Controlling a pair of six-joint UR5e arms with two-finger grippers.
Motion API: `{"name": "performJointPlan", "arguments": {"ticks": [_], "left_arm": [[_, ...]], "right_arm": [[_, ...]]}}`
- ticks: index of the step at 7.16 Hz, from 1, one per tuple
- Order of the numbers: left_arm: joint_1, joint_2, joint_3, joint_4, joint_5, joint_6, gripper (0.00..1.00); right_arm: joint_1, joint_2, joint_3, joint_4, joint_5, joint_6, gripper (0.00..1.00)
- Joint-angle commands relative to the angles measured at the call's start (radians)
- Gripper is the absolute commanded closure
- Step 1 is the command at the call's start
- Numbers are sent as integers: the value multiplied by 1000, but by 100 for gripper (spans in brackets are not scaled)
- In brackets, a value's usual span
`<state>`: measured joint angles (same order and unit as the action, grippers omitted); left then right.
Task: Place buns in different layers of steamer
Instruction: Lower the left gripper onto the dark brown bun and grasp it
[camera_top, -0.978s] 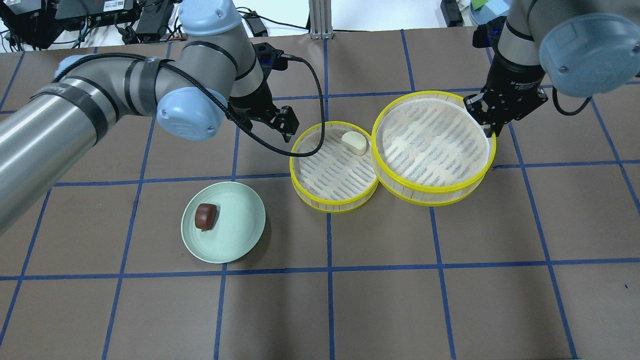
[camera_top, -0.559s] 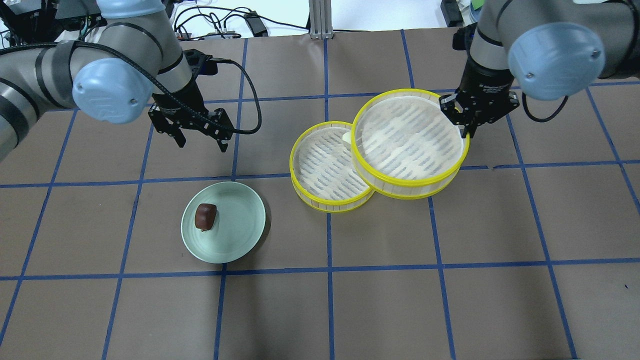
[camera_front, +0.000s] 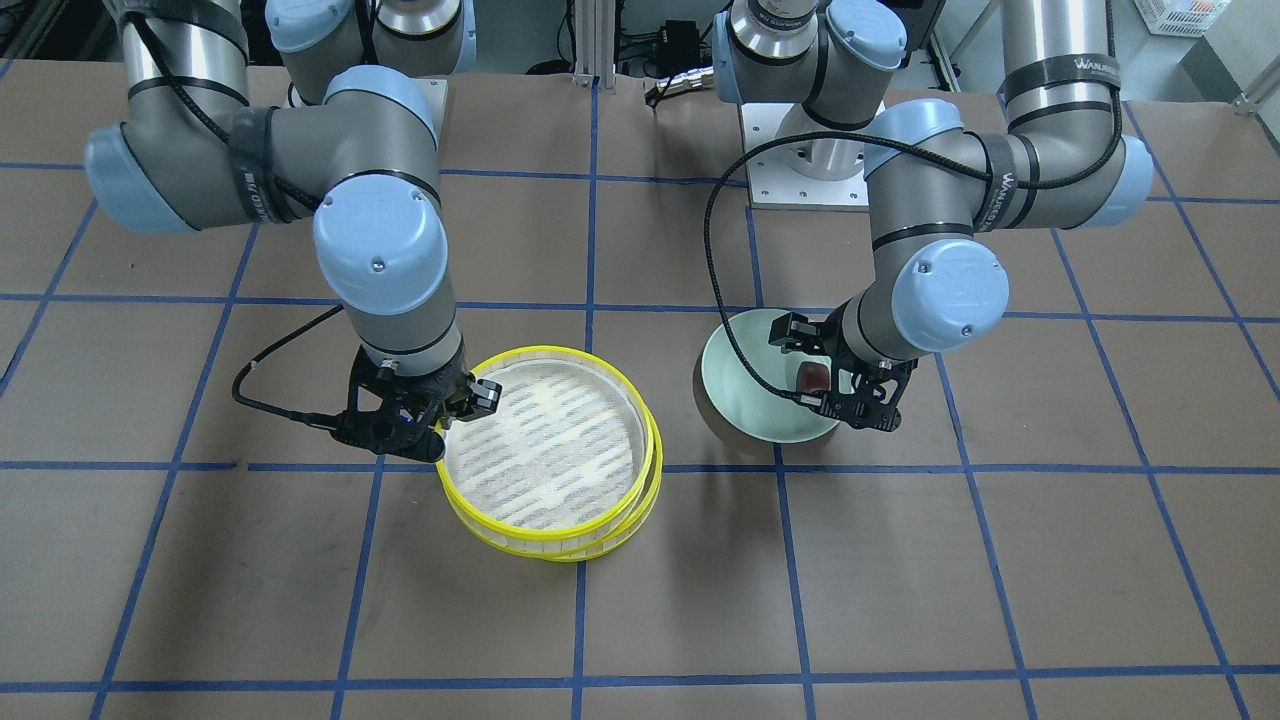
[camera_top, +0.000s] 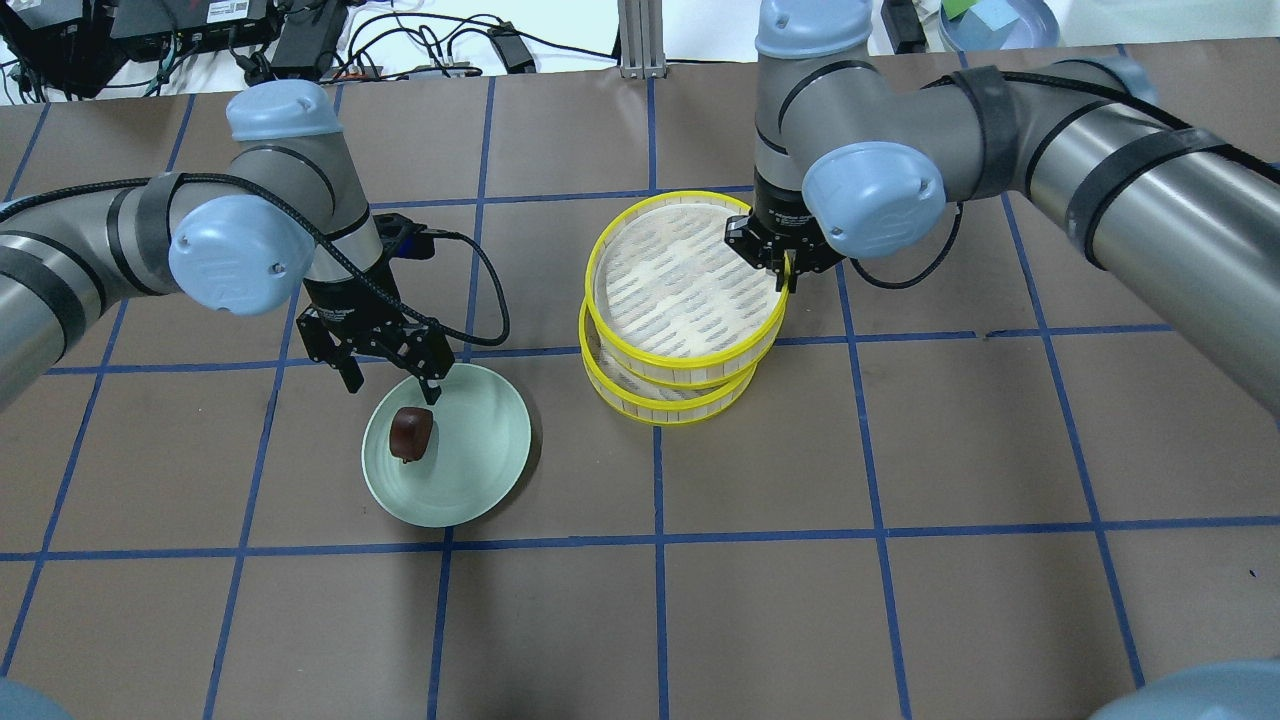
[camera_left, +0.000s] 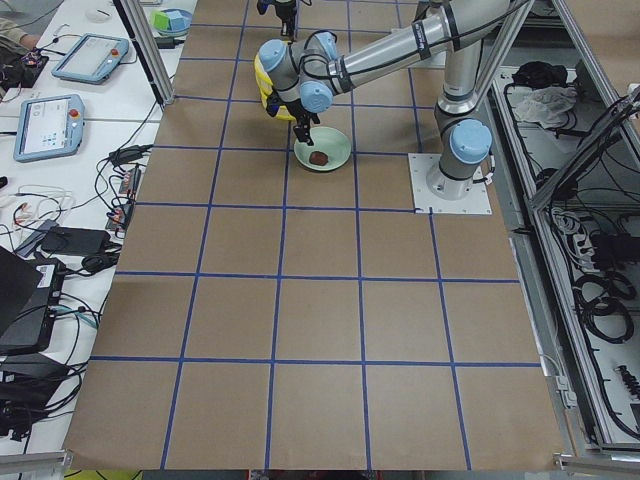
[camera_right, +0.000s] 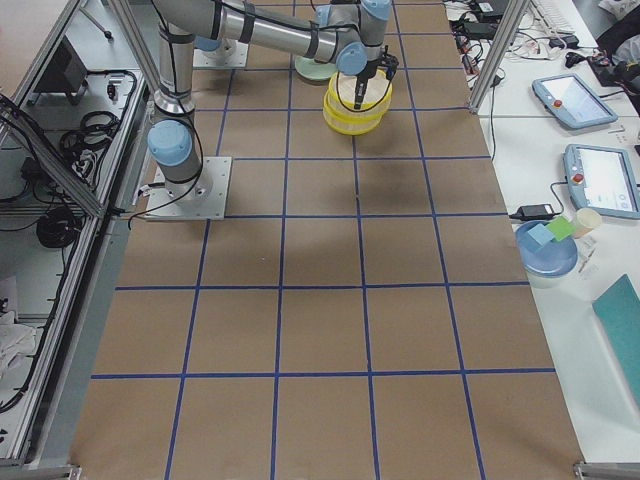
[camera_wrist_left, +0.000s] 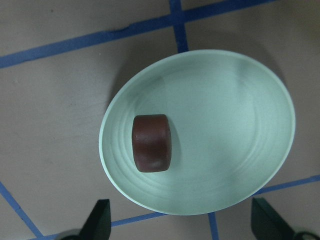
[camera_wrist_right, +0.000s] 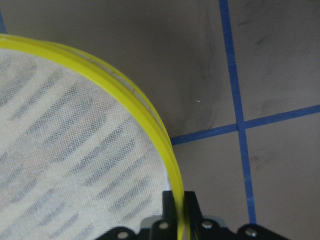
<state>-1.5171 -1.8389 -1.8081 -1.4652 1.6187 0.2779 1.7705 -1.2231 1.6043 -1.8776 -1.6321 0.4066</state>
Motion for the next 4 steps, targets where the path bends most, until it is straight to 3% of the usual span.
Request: {"name": "performJointPlan", "arguments": {"ticks": [1, 4], "left_arm": [[2, -58, -14, 9, 17, 6, 0], [2, -118, -22, 16, 18, 6, 0]], "right_arm": [[12, 16, 0, -8, 0, 18, 89], [14, 20, 6, -5, 1, 23, 88]]}}
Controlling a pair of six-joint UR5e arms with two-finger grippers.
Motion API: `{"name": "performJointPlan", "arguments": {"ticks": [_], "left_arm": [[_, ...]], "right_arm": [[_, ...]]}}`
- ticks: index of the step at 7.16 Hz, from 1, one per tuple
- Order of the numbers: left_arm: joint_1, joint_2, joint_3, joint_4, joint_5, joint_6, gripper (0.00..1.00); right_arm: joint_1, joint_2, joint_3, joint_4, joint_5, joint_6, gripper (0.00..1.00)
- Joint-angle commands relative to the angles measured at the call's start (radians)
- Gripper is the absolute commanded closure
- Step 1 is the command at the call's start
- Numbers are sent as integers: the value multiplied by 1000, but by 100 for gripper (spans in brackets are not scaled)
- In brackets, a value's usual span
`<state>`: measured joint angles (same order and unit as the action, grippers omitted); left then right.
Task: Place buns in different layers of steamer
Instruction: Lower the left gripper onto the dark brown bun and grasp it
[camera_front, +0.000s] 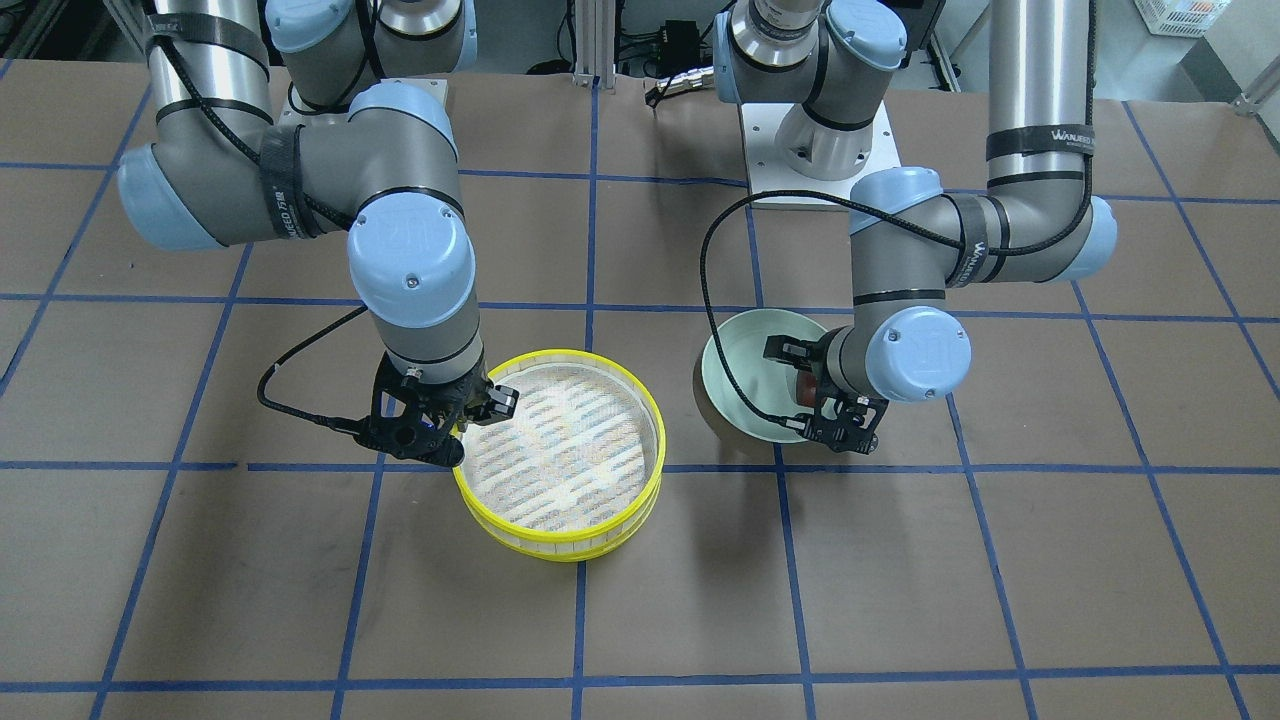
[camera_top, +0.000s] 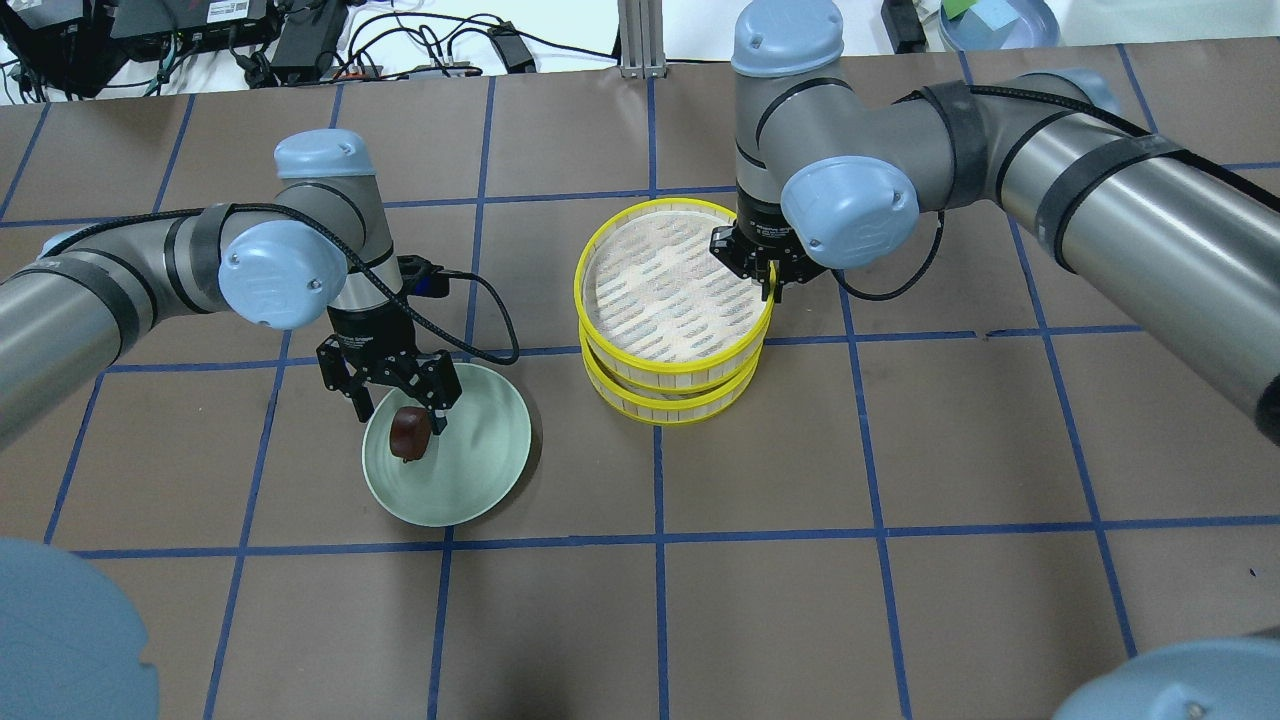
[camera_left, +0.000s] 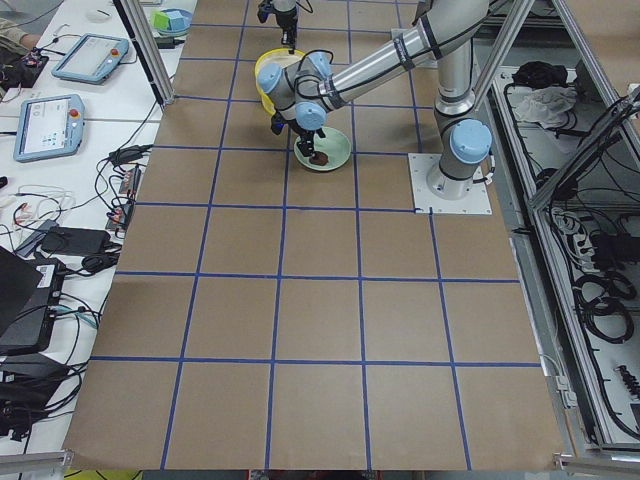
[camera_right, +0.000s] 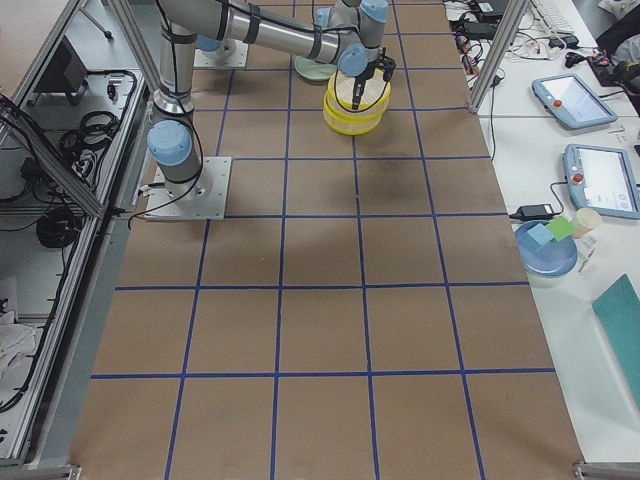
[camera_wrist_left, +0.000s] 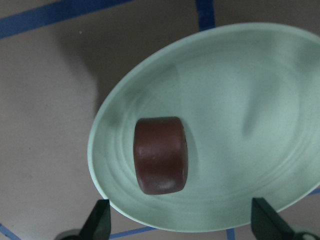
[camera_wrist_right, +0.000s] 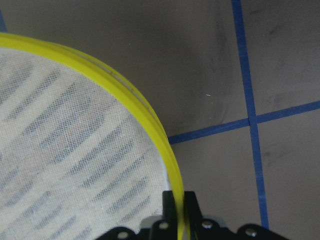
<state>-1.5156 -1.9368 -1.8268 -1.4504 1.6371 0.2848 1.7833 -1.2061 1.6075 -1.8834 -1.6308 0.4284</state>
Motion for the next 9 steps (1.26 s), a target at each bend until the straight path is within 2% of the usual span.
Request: {"name": "performJointPlan", "arguments": {"ticks": [1, 3, 5, 6, 7, 8, 9], "left_arm": [[0, -36, -6, 2, 12, -3, 0], [0, -51, -6, 8, 7, -9, 1], [0, -59, -9, 13, 10, -7, 10], [0, -62, -9, 24, 7, -10, 10], [0, -66, -9, 28, 13, -3, 68], [0, -70, -6, 30, 7, -4, 100], [0, -65, 1, 31, 4, -7, 100]], "right_arm": [[1, 4, 5, 3, 0, 1, 88], [4, 4, 5, 10, 0, 12, 87], [30, 5, 6, 3, -1, 15, 87], [30, 5, 8, 6, -1, 12, 87], [30, 7, 6, 6, -4, -3, 87], [30, 7, 6, 1, -12, -7, 87], [28, 4, 0, 1, -14, -2, 87]]}}
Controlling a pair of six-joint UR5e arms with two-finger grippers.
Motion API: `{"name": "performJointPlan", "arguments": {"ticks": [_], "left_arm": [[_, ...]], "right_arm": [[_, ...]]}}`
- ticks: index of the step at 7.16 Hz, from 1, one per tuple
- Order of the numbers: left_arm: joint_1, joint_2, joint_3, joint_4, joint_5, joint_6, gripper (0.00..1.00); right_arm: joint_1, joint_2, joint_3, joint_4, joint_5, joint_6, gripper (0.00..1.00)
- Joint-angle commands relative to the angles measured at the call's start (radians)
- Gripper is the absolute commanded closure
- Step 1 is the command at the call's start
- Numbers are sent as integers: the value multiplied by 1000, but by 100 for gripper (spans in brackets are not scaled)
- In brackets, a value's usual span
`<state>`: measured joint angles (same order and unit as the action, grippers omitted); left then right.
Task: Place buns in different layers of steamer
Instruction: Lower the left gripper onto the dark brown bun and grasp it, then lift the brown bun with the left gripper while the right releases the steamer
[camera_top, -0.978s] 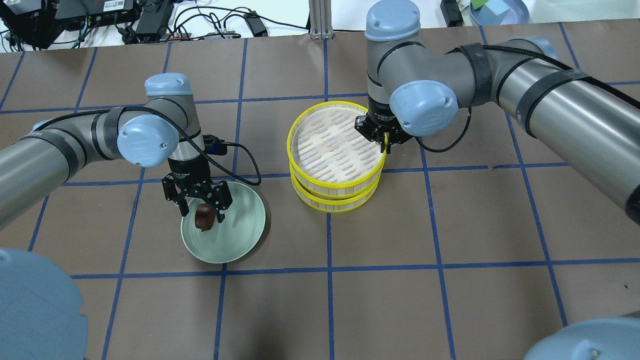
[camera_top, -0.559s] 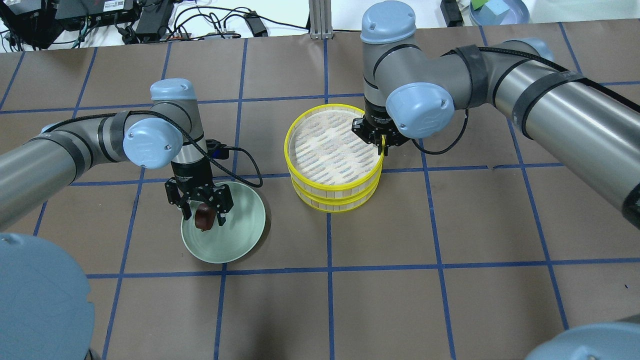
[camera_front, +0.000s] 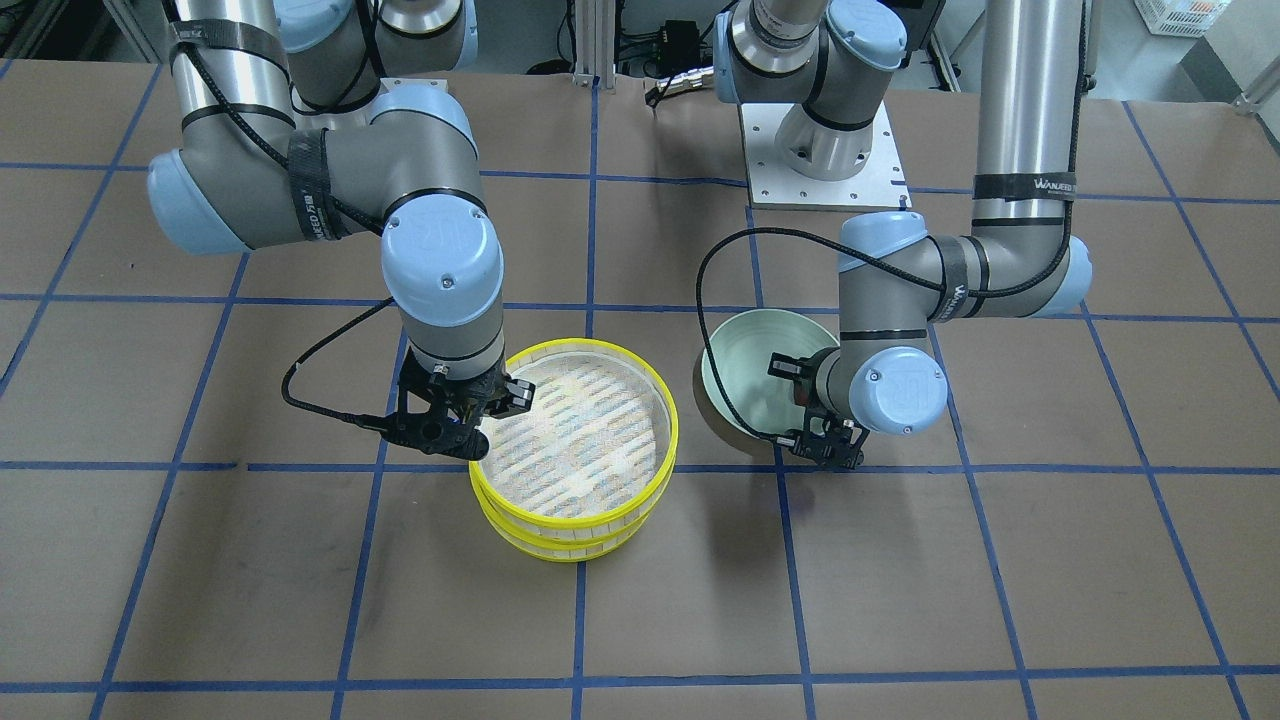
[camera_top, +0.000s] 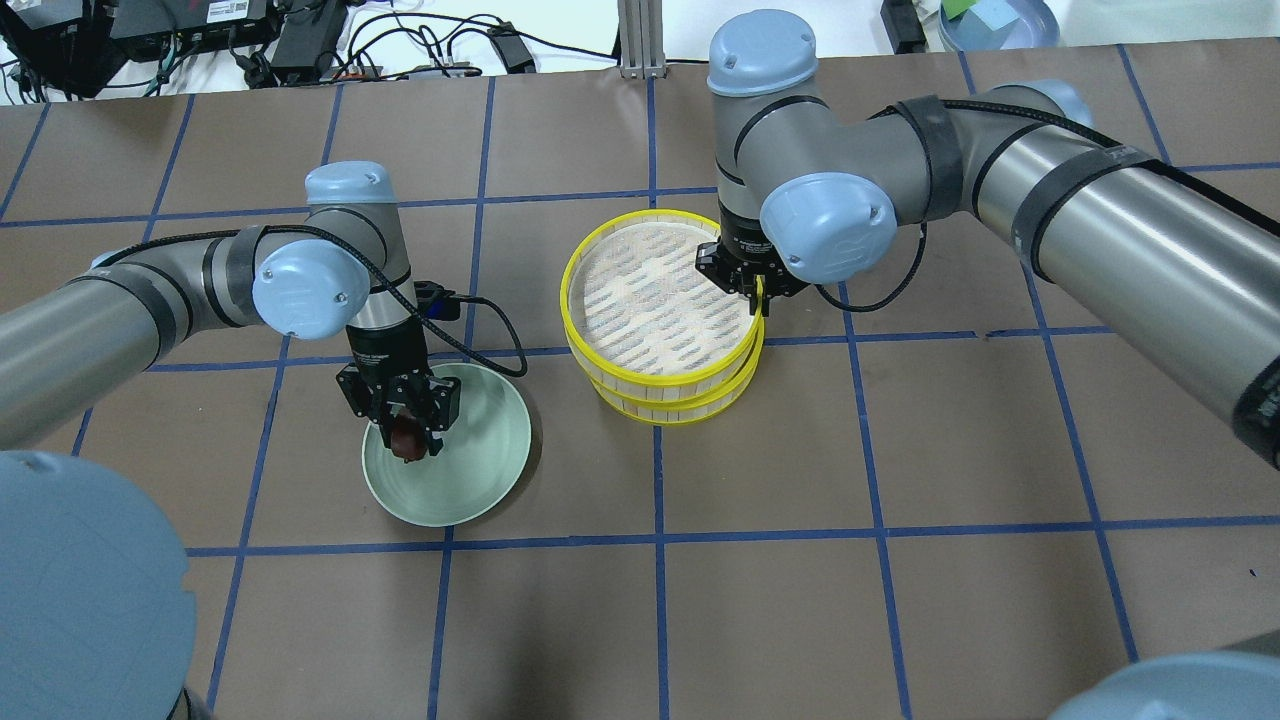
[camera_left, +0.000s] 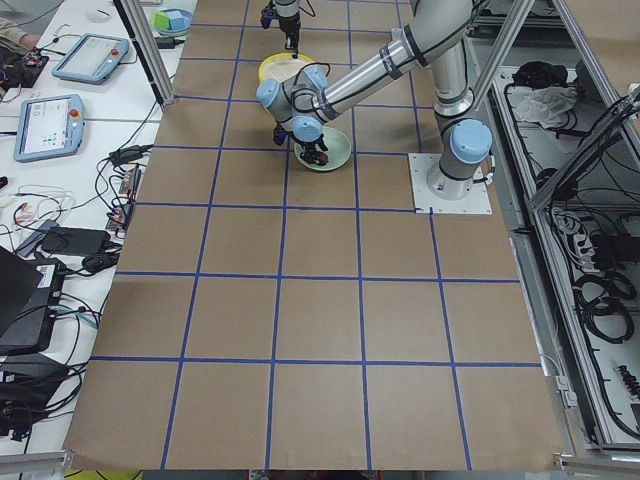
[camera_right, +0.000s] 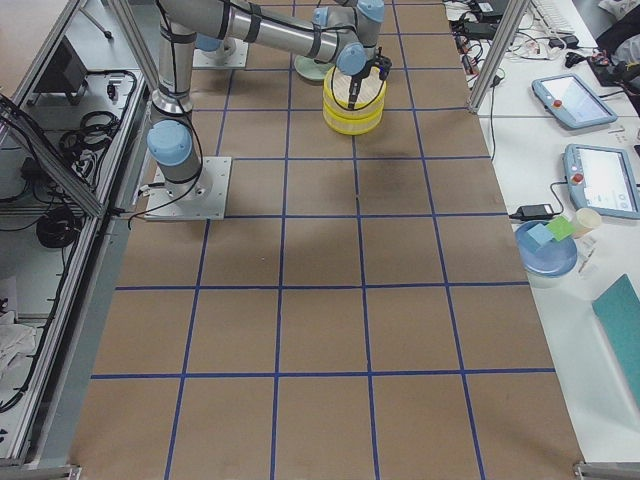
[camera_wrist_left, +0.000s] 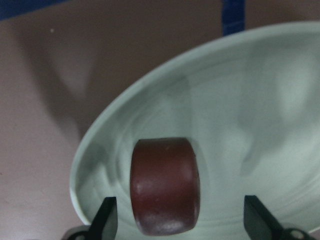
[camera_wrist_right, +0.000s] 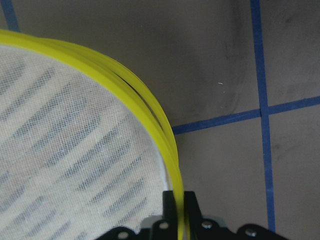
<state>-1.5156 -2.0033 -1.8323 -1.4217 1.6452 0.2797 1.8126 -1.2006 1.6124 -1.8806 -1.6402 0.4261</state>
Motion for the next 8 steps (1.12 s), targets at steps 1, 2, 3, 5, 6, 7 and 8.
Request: {"name": "performJointPlan", "arguments": {"ticks": [1, 2, 3, 5, 6, 7, 8], "left_arm": [[-2, 18, 10, 7, -27, 3, 100], [-5, 29, 46, 16, -154, -5, 100], [-6, 37, 82, 14, -160, -2, 100], [-12, 87, 119, 0, -157, -58, 100], [-5, 112, 131, -19, -141, -59, 100], [-3, 132, 163, -58, -127, -60, 100], [5, 149, 194, -110, -122, -60, 100]], "right_arm": [[-1, -8, -9, 0, -3, 16, 87], [-1, -10, -12, -2, -12, 11, 87], [-1, -7, -11, -3, -15, 2, 87], [-1, -1, -8, -2, -32, -1, 87], [-1, 0, -8, -2, -42, -1, 87], [-1, 1, -8, -2, -43, -1, 87], [-1, 1, -6, 0, -38, 3, 87]]}}
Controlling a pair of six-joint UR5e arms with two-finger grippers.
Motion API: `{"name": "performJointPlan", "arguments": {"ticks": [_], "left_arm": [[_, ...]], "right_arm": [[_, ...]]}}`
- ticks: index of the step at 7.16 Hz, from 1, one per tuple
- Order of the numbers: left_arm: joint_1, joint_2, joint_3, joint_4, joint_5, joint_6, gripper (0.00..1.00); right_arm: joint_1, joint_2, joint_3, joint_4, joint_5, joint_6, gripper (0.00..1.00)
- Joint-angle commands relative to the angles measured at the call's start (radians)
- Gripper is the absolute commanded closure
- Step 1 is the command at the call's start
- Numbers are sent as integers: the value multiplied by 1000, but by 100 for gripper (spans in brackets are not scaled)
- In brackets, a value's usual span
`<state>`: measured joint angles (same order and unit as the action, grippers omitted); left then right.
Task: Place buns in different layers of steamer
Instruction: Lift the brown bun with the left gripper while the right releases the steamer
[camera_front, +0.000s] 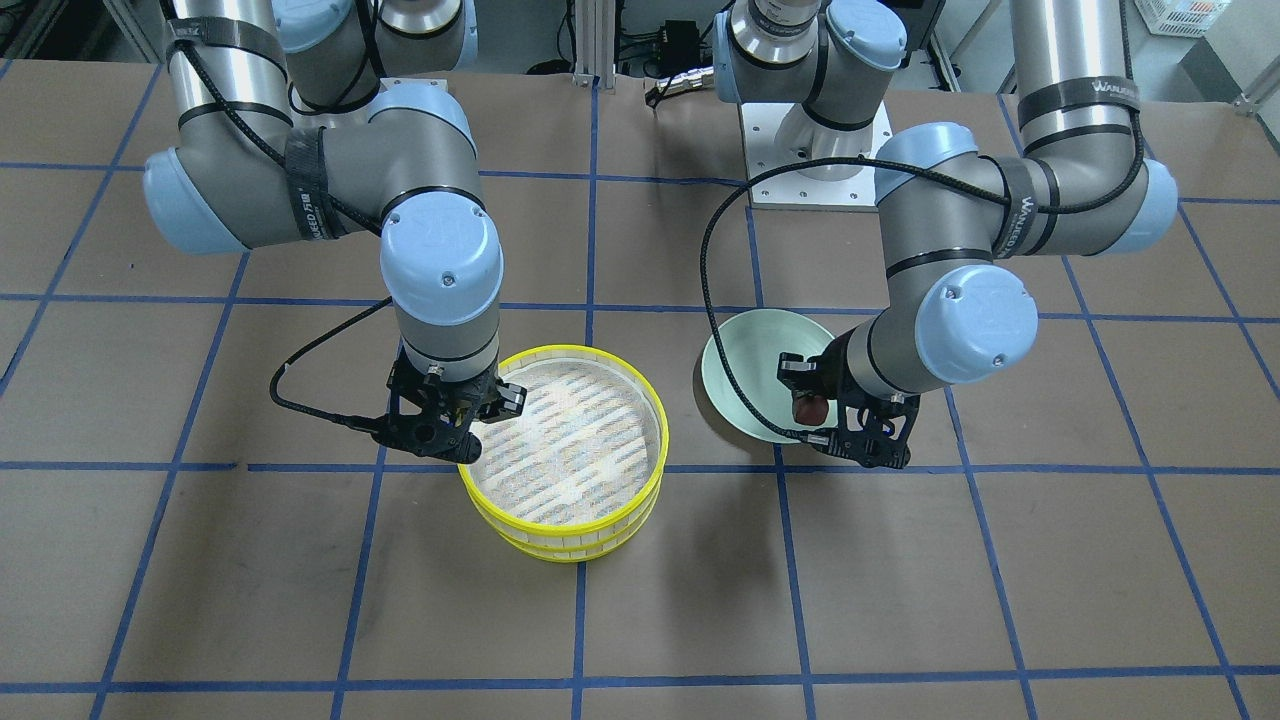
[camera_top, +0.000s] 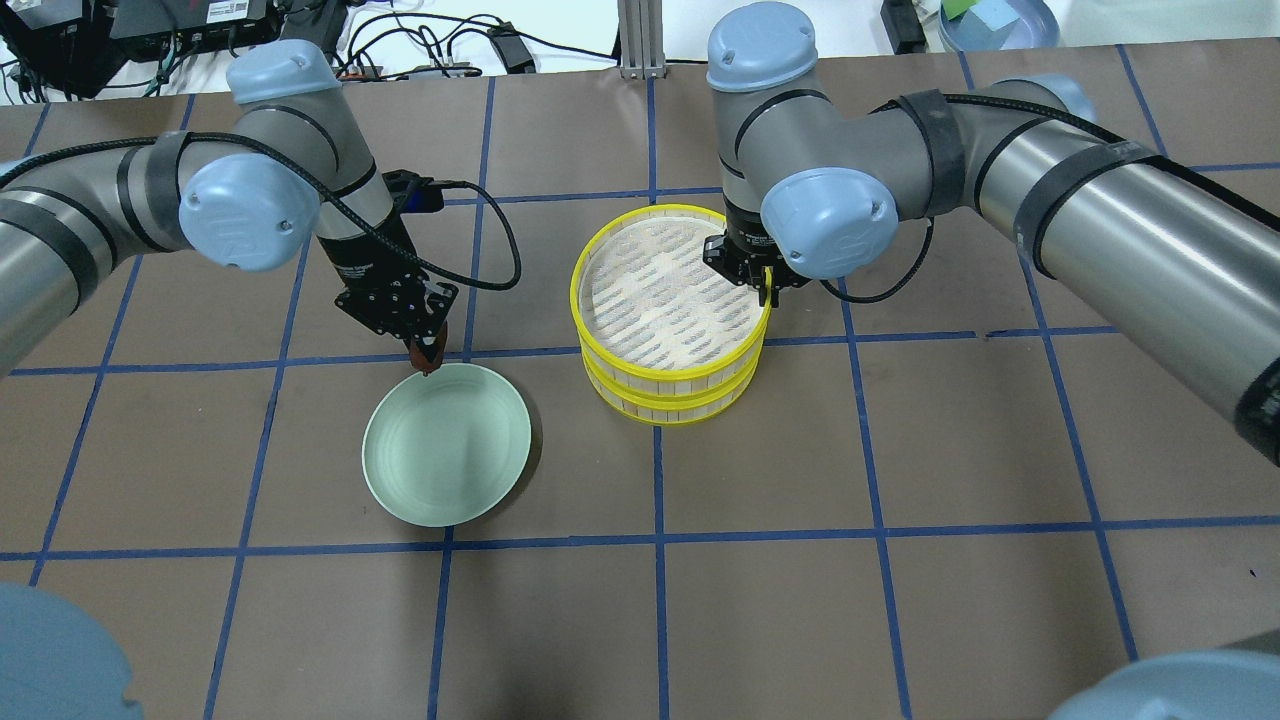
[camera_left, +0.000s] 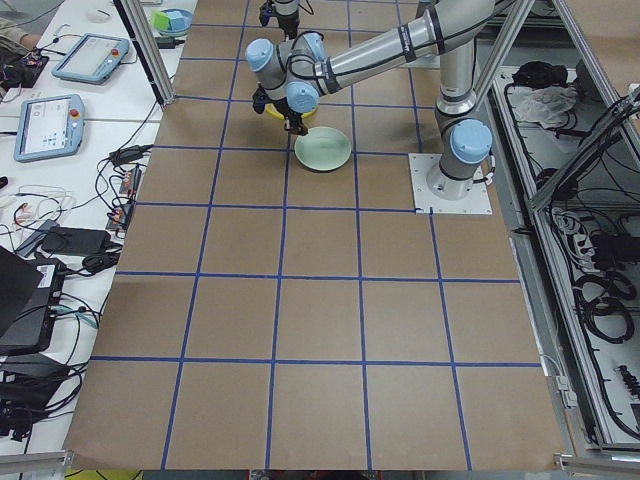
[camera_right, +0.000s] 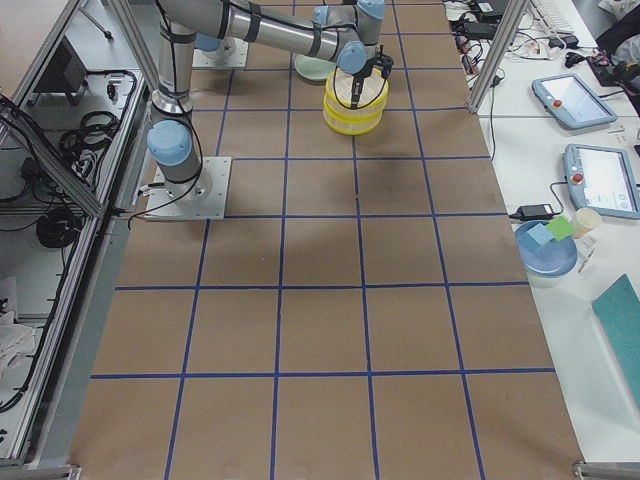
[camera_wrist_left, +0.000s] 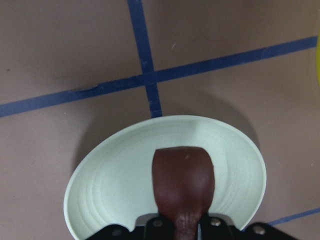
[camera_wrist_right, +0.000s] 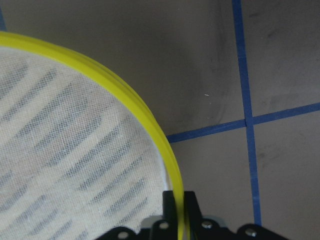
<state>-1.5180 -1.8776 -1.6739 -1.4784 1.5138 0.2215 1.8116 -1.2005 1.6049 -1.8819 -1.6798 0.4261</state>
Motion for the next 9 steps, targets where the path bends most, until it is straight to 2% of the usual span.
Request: {"name": "performJointPlan", "arguments": {"ticks": [1, 2, 4, 6, 7, 8, 9], "left_arm": [[9, 40, 60, -71, 8, -5, 100], [7, 63, 83, -86, 5, -7, 100], [1, 119, 118, -159, 6, -14, 100], [-5, 150, 137, -155, -7, -14, 100], [-23, 164, 137, -149, -4, -17, 100], [-62, 164, 137, -119, -6, -74, 100], [-95, 155, 137, -61, -12, -111, 100]], "right_arm": [[0, 2, 1, 1, 8, 16, 87], [0, 1, 1, -3, 9, 7, 84], [0, 7, 9, -2, 9, 0, 84], [2, 7, 10, 1, 11, 8, 83], [2, 7, 10, 4, 9, -3, 74], [2, 4, 10, 3, 3, -3, 1], [0, -17, -2, 7, 5, -7, 0]]}}
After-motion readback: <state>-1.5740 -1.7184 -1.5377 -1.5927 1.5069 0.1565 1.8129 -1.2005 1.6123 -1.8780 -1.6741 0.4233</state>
